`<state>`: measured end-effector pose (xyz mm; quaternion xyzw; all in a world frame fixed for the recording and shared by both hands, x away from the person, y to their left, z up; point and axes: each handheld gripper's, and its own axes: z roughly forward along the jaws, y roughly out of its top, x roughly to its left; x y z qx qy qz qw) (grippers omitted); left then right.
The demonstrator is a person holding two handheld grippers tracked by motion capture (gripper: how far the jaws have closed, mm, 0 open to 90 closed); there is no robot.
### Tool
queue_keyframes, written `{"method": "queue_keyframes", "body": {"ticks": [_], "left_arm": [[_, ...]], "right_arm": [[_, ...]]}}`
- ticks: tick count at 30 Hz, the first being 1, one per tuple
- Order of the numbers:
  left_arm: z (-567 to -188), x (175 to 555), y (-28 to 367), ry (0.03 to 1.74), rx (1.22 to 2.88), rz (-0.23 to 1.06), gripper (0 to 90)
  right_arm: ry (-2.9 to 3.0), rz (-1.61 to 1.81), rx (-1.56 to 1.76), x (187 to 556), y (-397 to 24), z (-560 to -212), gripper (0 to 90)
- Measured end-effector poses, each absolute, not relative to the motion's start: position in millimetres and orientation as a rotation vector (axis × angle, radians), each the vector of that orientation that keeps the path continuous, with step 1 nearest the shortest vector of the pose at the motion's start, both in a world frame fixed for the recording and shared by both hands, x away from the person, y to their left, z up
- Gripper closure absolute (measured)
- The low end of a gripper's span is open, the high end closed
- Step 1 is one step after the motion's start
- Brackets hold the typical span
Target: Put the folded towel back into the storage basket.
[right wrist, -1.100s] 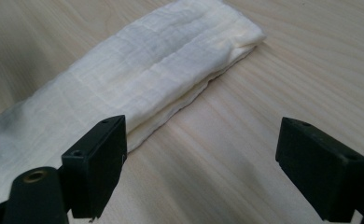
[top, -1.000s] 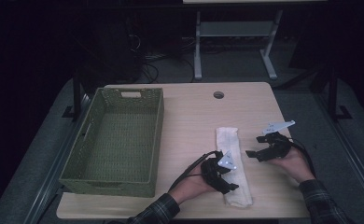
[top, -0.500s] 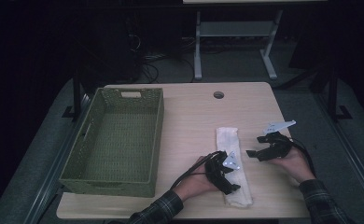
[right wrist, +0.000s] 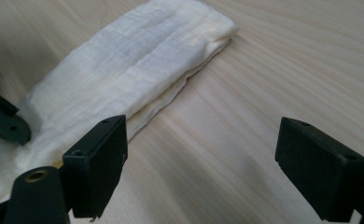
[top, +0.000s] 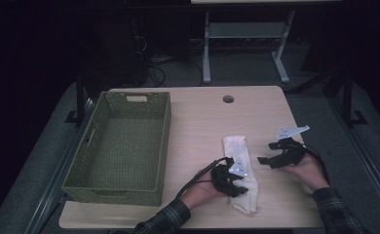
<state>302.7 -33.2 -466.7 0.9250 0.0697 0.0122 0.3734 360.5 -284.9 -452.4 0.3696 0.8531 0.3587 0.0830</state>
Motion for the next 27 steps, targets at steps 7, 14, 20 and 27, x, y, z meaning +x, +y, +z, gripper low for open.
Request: {"method": "queue_keyframes", "body": {"ticks": [7,14,20,27], "left_arm": [[-463.8,303.0,-29.9,0.21,2.388,-0.014,77.9],[-462.8,303.3,-31.1,0.235,2.397,-0.021,78.5],[-463.1,301.2,-32.0,0.23,2.397,-0.004,78.5],[-462.9,301.9,-31.3,0.232,2.403,-0.003,78.5]], "right_arm": [[2.57,1.09,1.078,359.0,-283.2,-452.2,17.5],[2.615,1.115,0.938,362.7,-274.9,-438.7,16.2],[2.619,1.125,0.891,378.9,-261.8,-431.0,18.0],[2.667,1.211,0.795,402.0,-246.1,-427.9,30.8]]}}
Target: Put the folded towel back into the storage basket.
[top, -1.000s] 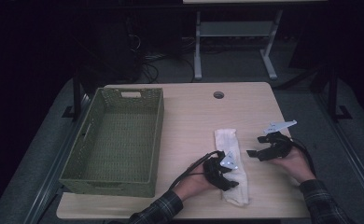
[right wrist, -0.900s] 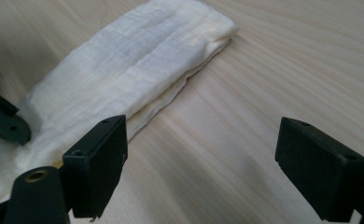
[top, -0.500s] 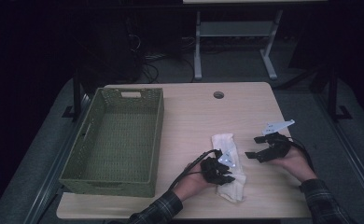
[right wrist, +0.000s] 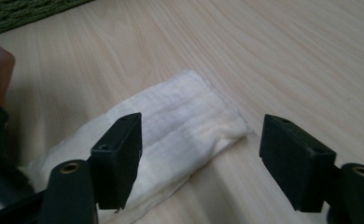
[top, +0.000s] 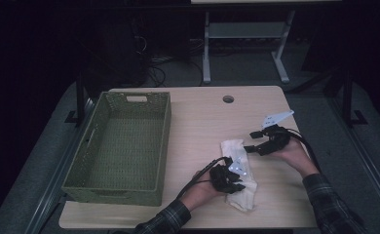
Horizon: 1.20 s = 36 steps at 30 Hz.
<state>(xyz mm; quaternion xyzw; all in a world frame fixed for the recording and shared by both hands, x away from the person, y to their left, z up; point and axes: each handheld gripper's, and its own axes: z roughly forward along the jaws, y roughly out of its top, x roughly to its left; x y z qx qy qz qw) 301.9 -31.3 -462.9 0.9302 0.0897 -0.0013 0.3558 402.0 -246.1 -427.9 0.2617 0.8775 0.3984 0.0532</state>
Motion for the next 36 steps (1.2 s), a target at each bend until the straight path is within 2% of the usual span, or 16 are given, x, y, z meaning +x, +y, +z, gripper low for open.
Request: {"method": "queue_keyframes", "body": {"ticks": [7,19,28,36], "left_arm": [[-462.8,302.2,-31.2,0.247,2.397,-0.02,78.5],[-463.3,304.0,-29.9,0.261,2.389,-0.04,78.4],[-463.8,304.7,-29.2,0.27,2.383,-0.05,78.4],[-464.0,305.5,-28.6,0.274,2.38,-0.057,78.5]], "right_arm": [[2.717,1.208,0.682,423.1,-225.9,-434.1,37.8],[2.802,1.153,0.573,455.4,-201.7,-447.1,39.8],[2.858,1.091,0.539,456.7,-196.0,-464.5,41.1],[2.837,1.085,0.527,448.0,-198.2,-467.9,49.6]]}}
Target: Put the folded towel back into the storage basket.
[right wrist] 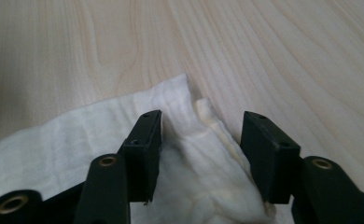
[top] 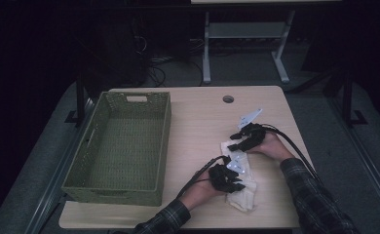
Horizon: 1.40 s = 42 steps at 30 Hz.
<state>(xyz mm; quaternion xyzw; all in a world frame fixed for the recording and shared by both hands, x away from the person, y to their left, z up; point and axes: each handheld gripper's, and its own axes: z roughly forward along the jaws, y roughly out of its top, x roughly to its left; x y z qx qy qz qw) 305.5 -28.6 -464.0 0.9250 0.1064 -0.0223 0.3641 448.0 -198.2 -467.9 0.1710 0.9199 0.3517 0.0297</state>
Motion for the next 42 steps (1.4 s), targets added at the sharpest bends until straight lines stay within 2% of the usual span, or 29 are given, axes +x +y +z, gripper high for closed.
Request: {"method": "queue_keyframes", "body": {"ticks": [9,14,25,42], "left_arm": [[-465.3,306.0,-28.2,0.28,2.364,-0.065,78.6],[-464.9,304.7,-28.7,0.264,2.371,-0.041,79.1],[-460.3,307.1,-23.8,0.24,2.345,-0.064,81.3],[-421.5,307.0,-8.4,0.297,2.292,-0.094,81.1]], "right_arm": [[2.842,1.1,0.568,439.6,-203.7,-467.4,72.4],[2.856,1.105,0.611,437.6,-203.3,-467.1,79.6],[2.856,1.115,0.686,438.4,-207.2,-464.7,80.6],[2.794,1.183,0.701,428.3,-207.7,-436.7,80.6]]}}
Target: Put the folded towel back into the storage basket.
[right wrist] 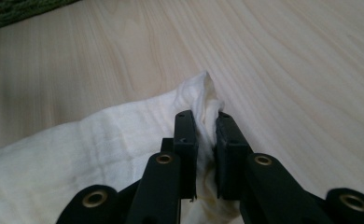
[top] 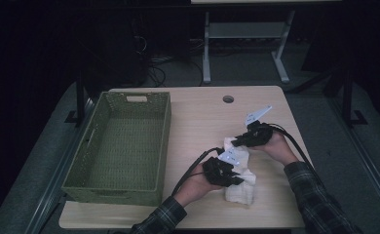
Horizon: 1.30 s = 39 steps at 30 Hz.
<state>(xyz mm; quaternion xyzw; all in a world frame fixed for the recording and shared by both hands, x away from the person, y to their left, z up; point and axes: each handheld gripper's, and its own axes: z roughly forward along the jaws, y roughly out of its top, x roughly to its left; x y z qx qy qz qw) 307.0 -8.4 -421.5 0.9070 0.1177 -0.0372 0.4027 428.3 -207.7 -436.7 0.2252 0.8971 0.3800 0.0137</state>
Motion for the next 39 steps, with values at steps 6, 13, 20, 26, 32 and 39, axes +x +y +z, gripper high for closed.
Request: {"method": "queue_keyframes", "body": {"ticks": [6,13,20,26,32,39], "left_arm": [[-409.1,311.5,-3.2,0.324,2.277,-0.098,81.1],[-384.8,316.4,6.3,0.34,2.248,-0.07,81.1],[-361.7,319.7,21.6,0.334,2.214,-0.063,81.0],[-344.3,320.5,34.1,0.335,2.18,-0.053,81.0],[-325.3,318.8,46.7,0.308,2.195,-0.018,81.0],[-317.4,325.2,67.6,0.305,2.192,-0.026,80.9]], "right_arm": [[2.781,1.199,0.688,432.9,-207.6,-424.2,80.6],[2.765,1.209,0.647,440.7,-203.2,-402.3,80.6],[2.759,1.23,0.615,446.2,-194.7,-383.6,80.6],[2.762,1.251,0.606,449.9,-184.7,-370.1,80.6],[2.754,1.265,0.579,451.2,-172.0,-355.8,80.6],[2.762,1.255,0.563,455.2,-152.8,-347.9,80.7]]}}
